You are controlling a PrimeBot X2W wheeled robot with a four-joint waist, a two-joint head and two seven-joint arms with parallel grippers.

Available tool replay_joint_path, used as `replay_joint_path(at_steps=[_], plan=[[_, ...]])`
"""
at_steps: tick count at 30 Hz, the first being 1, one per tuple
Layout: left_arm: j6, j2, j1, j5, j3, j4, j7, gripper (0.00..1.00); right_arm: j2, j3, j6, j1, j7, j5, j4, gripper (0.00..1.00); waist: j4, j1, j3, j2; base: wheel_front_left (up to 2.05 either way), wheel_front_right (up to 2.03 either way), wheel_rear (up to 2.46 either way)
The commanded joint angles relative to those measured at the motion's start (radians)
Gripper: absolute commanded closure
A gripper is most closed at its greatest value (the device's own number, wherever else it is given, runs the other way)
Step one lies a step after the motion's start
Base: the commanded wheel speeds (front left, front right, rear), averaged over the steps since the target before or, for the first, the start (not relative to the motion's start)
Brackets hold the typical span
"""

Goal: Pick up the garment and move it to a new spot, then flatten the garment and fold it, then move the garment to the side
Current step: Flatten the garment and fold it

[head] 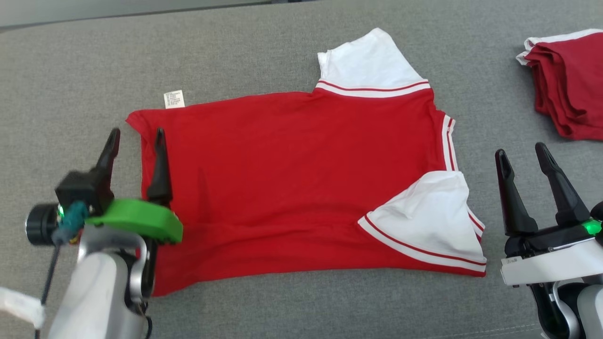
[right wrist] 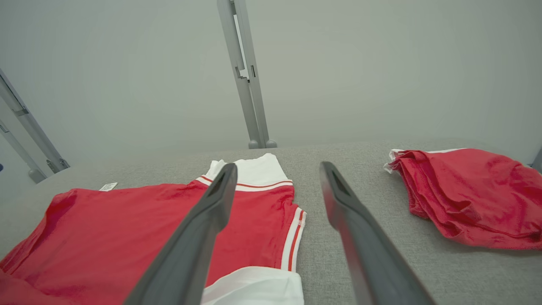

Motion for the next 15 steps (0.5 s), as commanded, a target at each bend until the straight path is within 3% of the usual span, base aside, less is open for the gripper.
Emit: replay_joint_path(at_steps=[1,6,12,13,14,15], plan=[[-0.017,0.012,-0.066,-0.016,0.006,0.038,0.021,0.0,-0.005,0.001,0.0,-0.02,0.003,0.005,-0.002,0.0,0.002,0.0,0.065,0.0,0.0,0.0,0.0],[-0.076,0.05,-0.261,-0.072,0.031,0.26,0.115,0.0,-0.009,0.029,0.0,-0.062,-0.011,0.017,0.023,0.0,-0.026,0.0,0.122,0.0,0.0,0.0,0.0],[-0.116,0.087,-0.39,-0.116,0.056,0.494,0.179,0.0,-0.019,0.059,0.0,-0.105,-0.033,0.041,0.086,0.0,-0.058,0.0,0.151,0.0,0.0,0.0,0.0],[-0.125,0.092,-0.404,-0.123,0.056,0.525,0.187,0.16,-0.023,0.062,0.0,-0.115,-0.035,0.046,0.099,0.0,-0.062,0.0,0.155,0.0,0.0,0.0,0.0],[-0.133,0.094,-0.414,-0.127,0.055,0.548,0.192,0.53,-0.027,0.064,0.0,-0.122,-0.038,0.051,0.112,0.0,-0.064,0.0,0.157,0.0,0.0,0.0,0.0],[-0.14,0.097,-0.425,-0.129,0.054,0.572,0.197,0.73,-0.033,0.067,0.0,-0.135,-0.044,0.059,0.128,0.0,-0.066,0.0,0.16,0.0,0.0,0.0,0.0]])
